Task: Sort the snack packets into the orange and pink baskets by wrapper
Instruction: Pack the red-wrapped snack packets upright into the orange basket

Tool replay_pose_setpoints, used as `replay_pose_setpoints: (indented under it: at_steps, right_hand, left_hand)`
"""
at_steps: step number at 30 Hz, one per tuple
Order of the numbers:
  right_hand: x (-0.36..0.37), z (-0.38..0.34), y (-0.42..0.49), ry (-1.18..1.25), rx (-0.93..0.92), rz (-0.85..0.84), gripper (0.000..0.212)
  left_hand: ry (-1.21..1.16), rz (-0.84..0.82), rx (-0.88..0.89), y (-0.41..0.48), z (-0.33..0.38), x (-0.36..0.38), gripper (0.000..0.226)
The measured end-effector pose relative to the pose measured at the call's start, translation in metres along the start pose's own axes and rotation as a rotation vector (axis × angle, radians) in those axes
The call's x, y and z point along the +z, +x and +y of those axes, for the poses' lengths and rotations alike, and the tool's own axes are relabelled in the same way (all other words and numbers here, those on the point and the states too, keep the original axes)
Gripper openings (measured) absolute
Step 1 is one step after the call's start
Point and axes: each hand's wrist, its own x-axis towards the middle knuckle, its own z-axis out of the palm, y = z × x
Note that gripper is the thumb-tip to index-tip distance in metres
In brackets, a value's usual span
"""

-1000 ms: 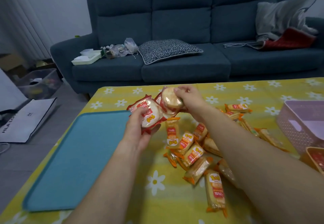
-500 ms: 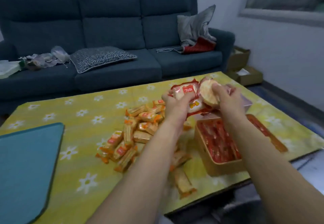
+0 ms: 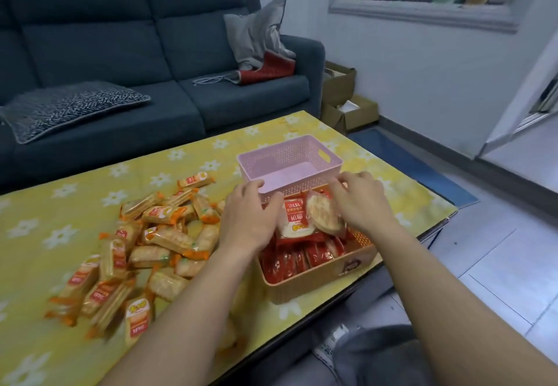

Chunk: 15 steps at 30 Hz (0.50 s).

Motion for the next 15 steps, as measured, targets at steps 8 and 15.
replay_pose_setpoints:
  at_steps: [8,15]
  right_hand:
    - [-0.022,-0.002,-0.004,-0.057,-0.276,-0.413,0.085]
    - [-0.039,0.008,-0.004,0.206,-0.178,-0.234,0.099]
  left_hand:
    - [0.08,0.091,0.277,-0.026,0.011,-0.013,0.025]
    - [0.077,0.087,0.389,-0.04,0.028,-0.009,0.041]
